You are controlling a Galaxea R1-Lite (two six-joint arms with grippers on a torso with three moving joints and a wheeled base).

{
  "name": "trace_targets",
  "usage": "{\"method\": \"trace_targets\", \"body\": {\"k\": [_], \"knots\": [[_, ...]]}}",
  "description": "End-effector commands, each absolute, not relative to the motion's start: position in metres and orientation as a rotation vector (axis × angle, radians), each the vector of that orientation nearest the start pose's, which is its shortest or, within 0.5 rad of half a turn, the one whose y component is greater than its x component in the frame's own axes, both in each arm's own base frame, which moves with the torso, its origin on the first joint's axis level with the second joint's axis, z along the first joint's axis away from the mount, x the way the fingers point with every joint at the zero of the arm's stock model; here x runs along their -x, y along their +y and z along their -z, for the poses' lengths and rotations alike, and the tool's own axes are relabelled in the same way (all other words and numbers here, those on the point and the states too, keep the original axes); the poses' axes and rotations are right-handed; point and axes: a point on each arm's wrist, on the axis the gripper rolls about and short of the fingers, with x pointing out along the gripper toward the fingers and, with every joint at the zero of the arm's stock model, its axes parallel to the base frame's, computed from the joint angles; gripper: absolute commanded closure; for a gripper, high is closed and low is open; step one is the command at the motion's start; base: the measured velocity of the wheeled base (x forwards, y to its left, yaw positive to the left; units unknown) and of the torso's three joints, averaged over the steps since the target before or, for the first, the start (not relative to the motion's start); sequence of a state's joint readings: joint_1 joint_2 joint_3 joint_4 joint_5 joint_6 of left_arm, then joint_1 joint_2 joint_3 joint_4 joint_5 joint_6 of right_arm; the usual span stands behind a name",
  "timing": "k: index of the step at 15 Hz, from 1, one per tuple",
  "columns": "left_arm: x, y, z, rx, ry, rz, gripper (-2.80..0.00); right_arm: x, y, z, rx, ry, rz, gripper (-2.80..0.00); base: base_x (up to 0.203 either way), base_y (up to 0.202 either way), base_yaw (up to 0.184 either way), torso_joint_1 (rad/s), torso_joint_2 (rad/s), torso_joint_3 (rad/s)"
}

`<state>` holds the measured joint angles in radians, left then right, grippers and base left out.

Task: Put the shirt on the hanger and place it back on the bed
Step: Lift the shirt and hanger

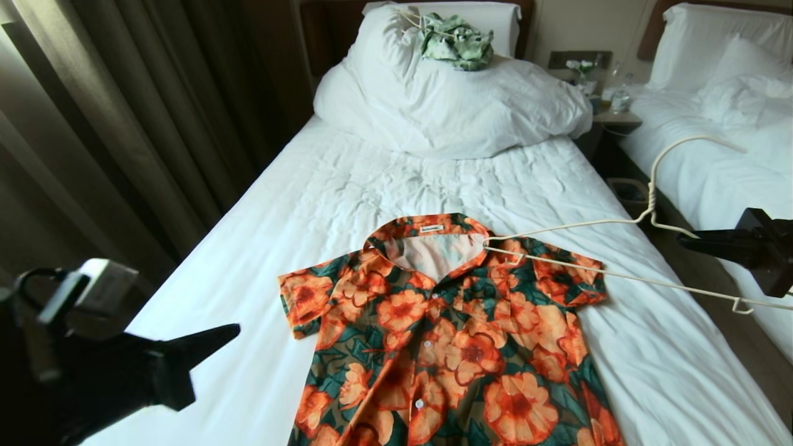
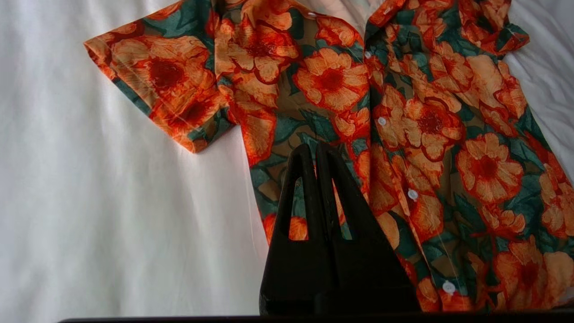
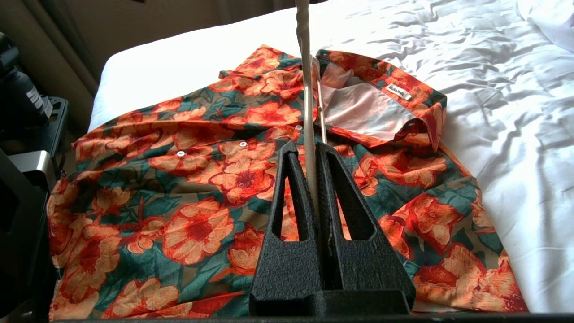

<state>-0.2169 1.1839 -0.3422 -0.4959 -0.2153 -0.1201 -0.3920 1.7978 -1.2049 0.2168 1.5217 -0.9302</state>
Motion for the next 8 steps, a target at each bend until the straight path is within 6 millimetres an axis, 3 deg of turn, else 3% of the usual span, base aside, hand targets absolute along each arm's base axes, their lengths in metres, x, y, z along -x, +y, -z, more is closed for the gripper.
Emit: {"method": "trace_targets", "body": {"k": [1,5,8], "knots": [[-0.220,-0.057,-0.123,0.118,0.537,0.409,0.00,-0.308,-0.102,-0.189,0.110,-0.034,-1.155,0.00,0.000,0.000,0.000,0.000,0.00,0.000],[-0.321,-0.083,-0.113,0.122,0.442,0.411,0.00,-0.319,-0.107,-0.183,0.101,-0.028,-1.154,0.00,0.000,0.000,0.000,0.000,0.00,0.000],[-0.370,-0.095,-0.098,0.118,0.403,0.386,0.00,-0.327,-0.111,-0.183,0.110,-0.033,-1.151,0.00,0.000,0.000,0.000,0.000,0.00,0.000]]}}
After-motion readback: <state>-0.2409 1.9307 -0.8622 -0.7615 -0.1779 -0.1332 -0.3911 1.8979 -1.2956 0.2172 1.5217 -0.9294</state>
